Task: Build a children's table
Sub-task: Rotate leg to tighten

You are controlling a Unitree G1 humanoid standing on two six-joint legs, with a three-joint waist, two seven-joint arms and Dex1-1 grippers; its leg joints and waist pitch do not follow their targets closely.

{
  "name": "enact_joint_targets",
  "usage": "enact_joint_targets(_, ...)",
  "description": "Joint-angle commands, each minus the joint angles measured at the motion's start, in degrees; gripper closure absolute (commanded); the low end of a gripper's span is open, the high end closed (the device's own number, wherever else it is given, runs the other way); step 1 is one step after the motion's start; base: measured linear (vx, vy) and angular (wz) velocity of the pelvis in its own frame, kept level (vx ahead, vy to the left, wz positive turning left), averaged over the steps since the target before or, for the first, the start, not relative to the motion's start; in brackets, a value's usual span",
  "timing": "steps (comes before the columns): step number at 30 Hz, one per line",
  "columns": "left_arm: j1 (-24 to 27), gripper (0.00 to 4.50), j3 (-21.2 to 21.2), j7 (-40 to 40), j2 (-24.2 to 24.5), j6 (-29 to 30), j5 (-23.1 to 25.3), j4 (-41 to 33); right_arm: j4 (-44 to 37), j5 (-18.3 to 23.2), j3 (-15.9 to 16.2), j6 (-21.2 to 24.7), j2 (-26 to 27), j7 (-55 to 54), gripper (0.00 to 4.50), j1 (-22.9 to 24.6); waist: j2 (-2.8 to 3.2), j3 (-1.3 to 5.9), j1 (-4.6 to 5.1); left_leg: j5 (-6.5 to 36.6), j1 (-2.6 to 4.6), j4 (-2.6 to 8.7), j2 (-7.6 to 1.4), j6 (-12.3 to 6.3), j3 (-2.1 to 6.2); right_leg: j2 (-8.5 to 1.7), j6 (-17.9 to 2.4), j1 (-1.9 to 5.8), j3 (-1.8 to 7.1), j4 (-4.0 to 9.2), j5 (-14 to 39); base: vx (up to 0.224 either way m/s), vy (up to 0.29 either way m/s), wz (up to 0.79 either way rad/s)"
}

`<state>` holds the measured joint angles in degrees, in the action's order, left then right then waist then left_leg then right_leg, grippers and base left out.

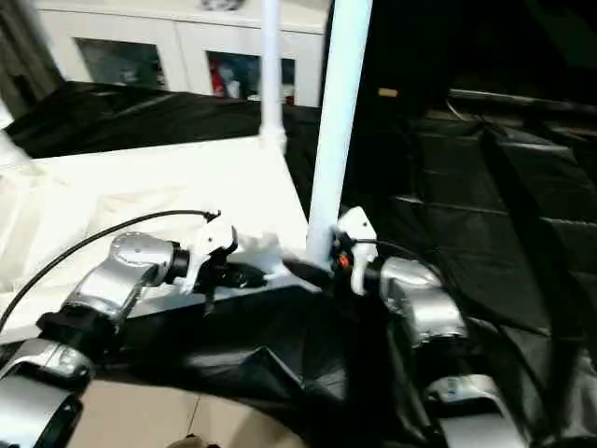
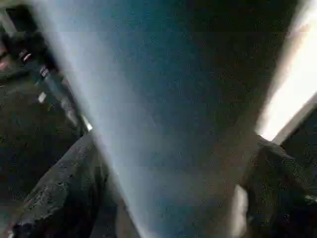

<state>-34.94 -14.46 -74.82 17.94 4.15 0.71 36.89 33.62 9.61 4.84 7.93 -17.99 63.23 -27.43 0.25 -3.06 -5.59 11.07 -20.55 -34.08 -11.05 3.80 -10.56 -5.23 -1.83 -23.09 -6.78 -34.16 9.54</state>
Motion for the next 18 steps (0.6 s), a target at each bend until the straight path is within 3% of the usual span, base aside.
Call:
enact_joint_targets(1,0.00,4.50,-1.89,-5.02,-0.01,-1.18,-1.67,-3.79,-2.16,0.59,0.79,1.25,-1.38,2.97,0.60,0.52,-0.26,3.77,-0.01,10.82,0.52,4.04,-2.98,-4.02,0.65,-4.29,-11.20,3.15,3.72,4.20,16.19,0.000,0.000,0.00)
enact_joint_targets(5,0.86,4.50,-2.23,-7.07,1.75,-1.05,-2.19,-5.09,-4.03,1.51,1.20,2.78,-3.14,6.26,0.60,1.18,-0.38,3.86,-0.24,10.29,0.43,4.12,-2.98,-3.89,0.73,-4.22,-11.07,3.18,3.69,4.03,15.62,0.000,0.000,0.00)
enact_joint_targets(11,1.56,4.50,-2.50,-7.81,2.69,-0.48,-2.46,-6.36,-4.98,2.12,1.84,4.05,-4.18,8.32,1.17,1.61,-0.50,3.97,-0.56,8.36,0.27,3.95,-2.99,-4.24,0.73,-4.25,-11.36,3.20,3.67,3.73,13.59,0.000,0.000,0.00)
enact_joint_targets(18,1.70,4.50,-2.68,-6.76,2.69,-0.01,-2.60,-6.30,-5.90,2.42,2.86,5.16,-3.65,8.78,1.70,2.17,-0.66,3.96,-0.67,8.50,0.30,3.92,-2.88,-4.01,0.70,-4.31,-10.82,3.20,3.64,3.86,14.92,0.000,0.000,0.00)
